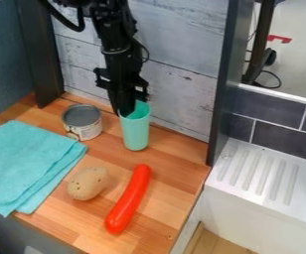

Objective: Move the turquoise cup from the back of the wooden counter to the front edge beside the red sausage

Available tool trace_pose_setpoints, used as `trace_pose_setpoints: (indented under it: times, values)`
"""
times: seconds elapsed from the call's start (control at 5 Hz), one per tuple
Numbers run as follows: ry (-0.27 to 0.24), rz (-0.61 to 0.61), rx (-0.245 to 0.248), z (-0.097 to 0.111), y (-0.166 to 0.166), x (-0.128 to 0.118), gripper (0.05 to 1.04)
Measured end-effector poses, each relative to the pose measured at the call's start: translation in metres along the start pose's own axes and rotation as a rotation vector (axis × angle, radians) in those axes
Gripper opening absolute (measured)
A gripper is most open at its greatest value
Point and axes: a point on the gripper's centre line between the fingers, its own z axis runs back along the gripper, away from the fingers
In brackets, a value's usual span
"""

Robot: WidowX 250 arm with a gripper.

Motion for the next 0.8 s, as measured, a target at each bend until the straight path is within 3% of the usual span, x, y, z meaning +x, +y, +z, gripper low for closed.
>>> trace_pose_setpoints:
  times: [0.2,0.4,0.8]
  values:
    - [-0.078,-0.07,0.01,0.028,-0.016,0.005,0.081]
    - [-0.049,-0.159,-0.003,0.036,-0.047,-0.016,0.081]
    - [0.083,-0.315,-0.006,0.039,-0.108,-0.064,0.081]
